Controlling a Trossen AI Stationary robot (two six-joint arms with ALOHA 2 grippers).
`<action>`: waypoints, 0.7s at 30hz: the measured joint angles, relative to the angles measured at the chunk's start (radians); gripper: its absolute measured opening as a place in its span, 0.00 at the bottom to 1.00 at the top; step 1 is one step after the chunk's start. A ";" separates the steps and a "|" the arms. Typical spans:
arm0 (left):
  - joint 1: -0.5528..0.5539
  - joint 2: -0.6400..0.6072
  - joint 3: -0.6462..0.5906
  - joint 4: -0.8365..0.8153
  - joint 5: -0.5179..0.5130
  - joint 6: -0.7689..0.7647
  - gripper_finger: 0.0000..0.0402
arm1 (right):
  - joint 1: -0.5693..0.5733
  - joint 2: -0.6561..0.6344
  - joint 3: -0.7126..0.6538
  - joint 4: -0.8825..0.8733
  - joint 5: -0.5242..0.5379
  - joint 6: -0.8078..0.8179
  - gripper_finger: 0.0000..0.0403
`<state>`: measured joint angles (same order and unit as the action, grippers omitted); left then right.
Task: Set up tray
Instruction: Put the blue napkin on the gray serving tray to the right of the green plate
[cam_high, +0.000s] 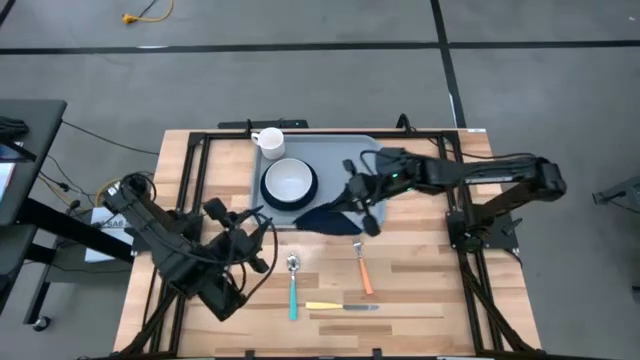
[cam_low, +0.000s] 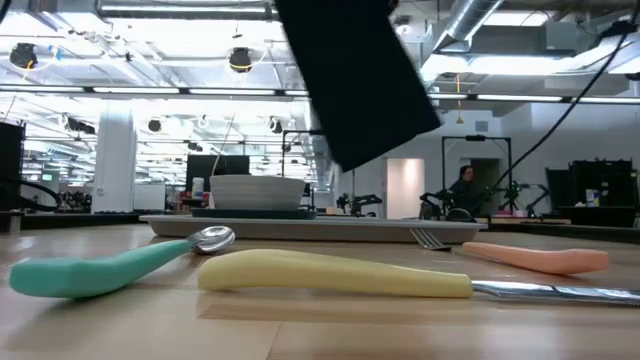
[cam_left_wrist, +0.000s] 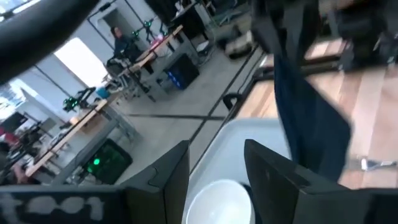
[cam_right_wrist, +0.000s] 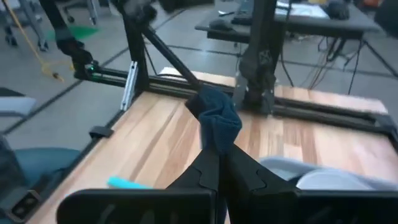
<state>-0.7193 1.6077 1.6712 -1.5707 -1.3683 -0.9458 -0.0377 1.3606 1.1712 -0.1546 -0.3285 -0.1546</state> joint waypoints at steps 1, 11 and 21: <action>0.005 0.000 -0.029 -0.001 0.011 -0.027 0.36 | -0.011 -0.023 -0.014 0.000 -0.009 0.019 0.00; 0.031 -0.090 -0.350 0.237 0.115 -0.129 0.36 | -0.124 -0.208 -0.161 0.068 -0.035 0.121 0.00; 0.150 -0.119 -0.467 1.008 0.628 0.661 0.36 | -0.213 -0.217 -0.187 0.079 -0.041 0.156 0.00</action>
<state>-0.5697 1.4886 1.2046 -0.5629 -0.7406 -0.2849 -0.2510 1.1440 0.9844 -0.0757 -0.3700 0.0011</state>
